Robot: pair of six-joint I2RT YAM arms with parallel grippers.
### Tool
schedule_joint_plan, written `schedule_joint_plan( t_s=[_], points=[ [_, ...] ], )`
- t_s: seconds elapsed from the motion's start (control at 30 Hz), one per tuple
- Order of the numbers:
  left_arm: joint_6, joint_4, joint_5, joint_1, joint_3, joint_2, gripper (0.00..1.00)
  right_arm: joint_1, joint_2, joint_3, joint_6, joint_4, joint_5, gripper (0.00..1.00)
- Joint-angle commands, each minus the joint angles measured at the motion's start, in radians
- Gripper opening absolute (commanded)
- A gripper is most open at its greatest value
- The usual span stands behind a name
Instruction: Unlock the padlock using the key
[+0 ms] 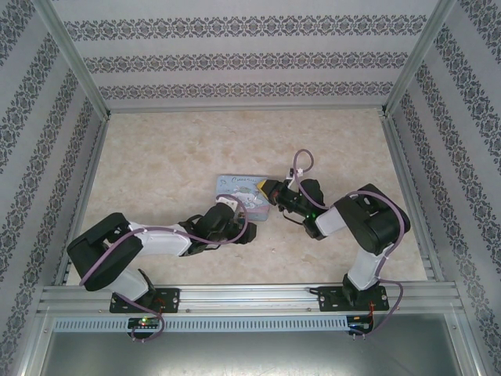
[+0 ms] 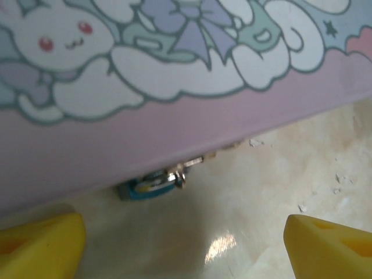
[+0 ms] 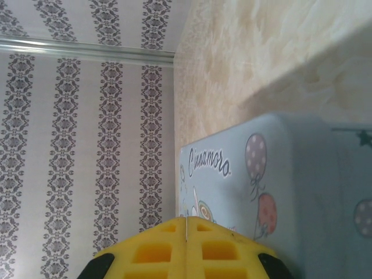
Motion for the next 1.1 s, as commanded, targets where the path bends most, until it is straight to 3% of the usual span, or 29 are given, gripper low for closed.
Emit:
schedule_joint_plan(
  t_s=[0.0,0.37,1.07],
  points=[
    [0.039,0.106,-0.019,-0.012,0.01,0.046,0.88,-0.014,0.019,0.031,0.002,0.057,-0.017,0.0],
    [0.072,0.179,-0.005,-0.012,0.06,0.126,0.87,-0.037,0.041,0.055,0.008,0.059,-0.036,0.0],
    [-0.042,0.394,0.125,-0.017,0.072,0.22,0.86,-0.061,0.055,0.041,0.004,0.066,-0.045,0.0]
  ],
)
